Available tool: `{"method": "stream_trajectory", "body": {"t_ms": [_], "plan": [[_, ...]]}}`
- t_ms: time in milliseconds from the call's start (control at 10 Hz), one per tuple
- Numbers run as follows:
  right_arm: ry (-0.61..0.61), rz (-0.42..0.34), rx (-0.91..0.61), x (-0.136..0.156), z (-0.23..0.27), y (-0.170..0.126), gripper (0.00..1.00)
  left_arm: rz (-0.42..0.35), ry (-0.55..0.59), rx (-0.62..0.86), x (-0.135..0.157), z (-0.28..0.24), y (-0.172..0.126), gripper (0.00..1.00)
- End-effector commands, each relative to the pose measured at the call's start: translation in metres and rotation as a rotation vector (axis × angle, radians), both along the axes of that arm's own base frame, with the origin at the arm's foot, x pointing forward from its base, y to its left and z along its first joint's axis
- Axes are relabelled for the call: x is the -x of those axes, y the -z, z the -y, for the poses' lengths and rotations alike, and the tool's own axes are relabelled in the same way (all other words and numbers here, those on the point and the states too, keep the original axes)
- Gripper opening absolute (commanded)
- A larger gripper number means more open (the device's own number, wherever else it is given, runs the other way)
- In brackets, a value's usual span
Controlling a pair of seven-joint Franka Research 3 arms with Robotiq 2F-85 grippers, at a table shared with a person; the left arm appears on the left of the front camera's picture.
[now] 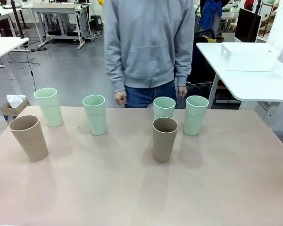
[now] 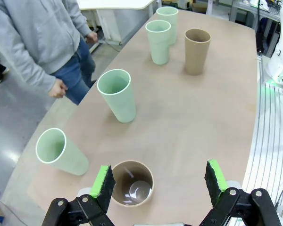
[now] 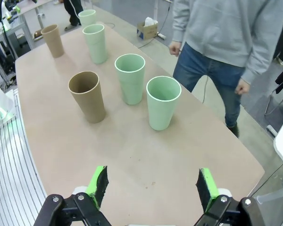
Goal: Stack the cups and store them in the basket.
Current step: Pick up two Reusable plastic cups , one in each hand.
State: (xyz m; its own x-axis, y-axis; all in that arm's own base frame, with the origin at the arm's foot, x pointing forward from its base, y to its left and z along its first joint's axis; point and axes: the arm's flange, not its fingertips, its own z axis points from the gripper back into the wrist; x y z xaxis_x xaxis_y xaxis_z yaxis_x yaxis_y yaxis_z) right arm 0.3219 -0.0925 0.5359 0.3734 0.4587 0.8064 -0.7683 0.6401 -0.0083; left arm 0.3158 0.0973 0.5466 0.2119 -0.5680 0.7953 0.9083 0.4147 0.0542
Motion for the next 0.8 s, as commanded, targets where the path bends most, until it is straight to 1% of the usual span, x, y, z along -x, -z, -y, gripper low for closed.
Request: {"method": "stream_trajectory", "body": {"t_ms": [0,700], "plan": [[-0.021,0.017,-0.003,-0.0011,0.0024,-0.001,1.0,0.018,0.018,0.016,-0.0027,-0.0005,-0.0021,1.0],[-0.021,0.017,-0.003,-0.0011,0.0024,-0.001,1.0,0.018,0.018,0.016,-0.0027,-0.0005,-0.0021,1.0]]}}
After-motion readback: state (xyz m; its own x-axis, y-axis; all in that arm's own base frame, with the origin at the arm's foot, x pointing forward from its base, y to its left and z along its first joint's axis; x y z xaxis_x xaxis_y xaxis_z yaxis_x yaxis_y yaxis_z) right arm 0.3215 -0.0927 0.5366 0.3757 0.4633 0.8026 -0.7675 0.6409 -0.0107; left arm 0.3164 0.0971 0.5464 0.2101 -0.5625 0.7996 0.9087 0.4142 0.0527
